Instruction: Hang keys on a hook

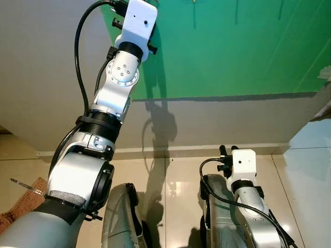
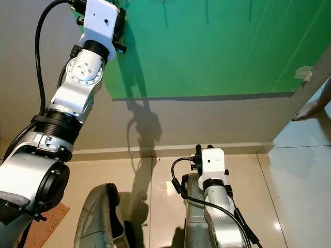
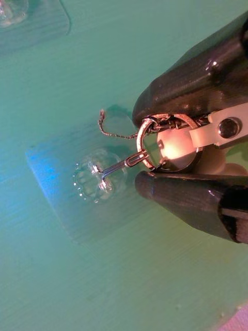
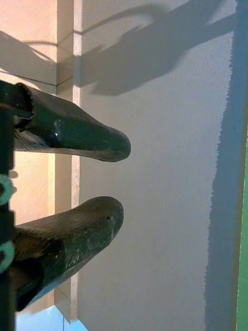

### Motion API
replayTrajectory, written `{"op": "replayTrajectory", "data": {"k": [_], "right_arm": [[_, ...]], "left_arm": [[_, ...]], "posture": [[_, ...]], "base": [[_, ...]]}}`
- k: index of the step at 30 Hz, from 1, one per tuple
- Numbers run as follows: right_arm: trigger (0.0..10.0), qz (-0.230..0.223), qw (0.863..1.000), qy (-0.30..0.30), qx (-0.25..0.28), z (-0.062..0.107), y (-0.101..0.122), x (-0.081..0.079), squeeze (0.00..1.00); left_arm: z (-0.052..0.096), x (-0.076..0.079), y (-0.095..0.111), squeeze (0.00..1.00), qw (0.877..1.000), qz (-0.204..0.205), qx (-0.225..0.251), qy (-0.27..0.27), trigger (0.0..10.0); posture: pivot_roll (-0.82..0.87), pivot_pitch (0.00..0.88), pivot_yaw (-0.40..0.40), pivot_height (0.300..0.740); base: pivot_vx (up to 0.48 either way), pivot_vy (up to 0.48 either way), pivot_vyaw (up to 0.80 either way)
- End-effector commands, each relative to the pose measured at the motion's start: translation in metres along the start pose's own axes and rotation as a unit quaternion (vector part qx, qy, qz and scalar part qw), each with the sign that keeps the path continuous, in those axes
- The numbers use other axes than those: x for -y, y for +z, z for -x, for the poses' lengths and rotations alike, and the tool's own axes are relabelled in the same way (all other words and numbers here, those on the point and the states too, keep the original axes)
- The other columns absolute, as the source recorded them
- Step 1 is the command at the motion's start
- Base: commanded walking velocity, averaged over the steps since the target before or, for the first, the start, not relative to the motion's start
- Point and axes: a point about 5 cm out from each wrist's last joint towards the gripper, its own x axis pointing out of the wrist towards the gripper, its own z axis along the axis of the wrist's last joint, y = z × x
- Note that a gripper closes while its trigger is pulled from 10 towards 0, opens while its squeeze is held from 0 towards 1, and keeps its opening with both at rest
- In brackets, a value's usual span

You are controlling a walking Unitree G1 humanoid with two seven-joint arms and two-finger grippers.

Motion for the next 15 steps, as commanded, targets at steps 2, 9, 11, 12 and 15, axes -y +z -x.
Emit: {"op": "replayTrajectory", "data": {"k": [2,9,11,12,15], "right_arm": [[10.0,-0.003,1.0,0.006,-0.003,0.002,0.001,-0.004,0.0],[10.0,-0.003,1.0,0.007,-0.004,0.002,0.001,-0.005,0.0],[10.0,-0.003,1.0,0.008,-0.004,0.003,0.001,-0.005,0.0],[10.0,-0.003,1.0,0.008,-0.004,0.003,0.001,-0.005,0.0],[10.0,-0.003,1.0,0.009,-0.004,0.003,0.001,-0.005,0.0]], "left_arm": [[0.002,-0.003,-0.009,0.0,1.0,-0.008,-0.019,-0.004,10.0],[0.001,-0.005,-0.001,1.0,1.0,-0.015,0.008,0.001,10.0],[0.001,-0.005,-0.001,0.76,1.0,-0.015,0.007,-0.001,10.0],[0.001,-0.005,-0.001,0.49,1.0,-0.013,0.008,0.0,10.0],[0.002,-0.008,0.0,1.0,1.0,-0.003,0.018,0.007,10.0]], "posture": [[-0.18,0.14,0.115,0.536],[-0.18,0.143,0.113,0.536],[-0.18,0.144,0.112,0.536],[-0.18,0.144,0.112,0.536],[-0.18,0.145,0.112,0.536]], "base": [[0.0,0.0,0.0],[0.0,0.0,0.0],[0.0,0.0,0.0],[0.0,0.0,0.0],[0.0,0.0,0.0]]}}
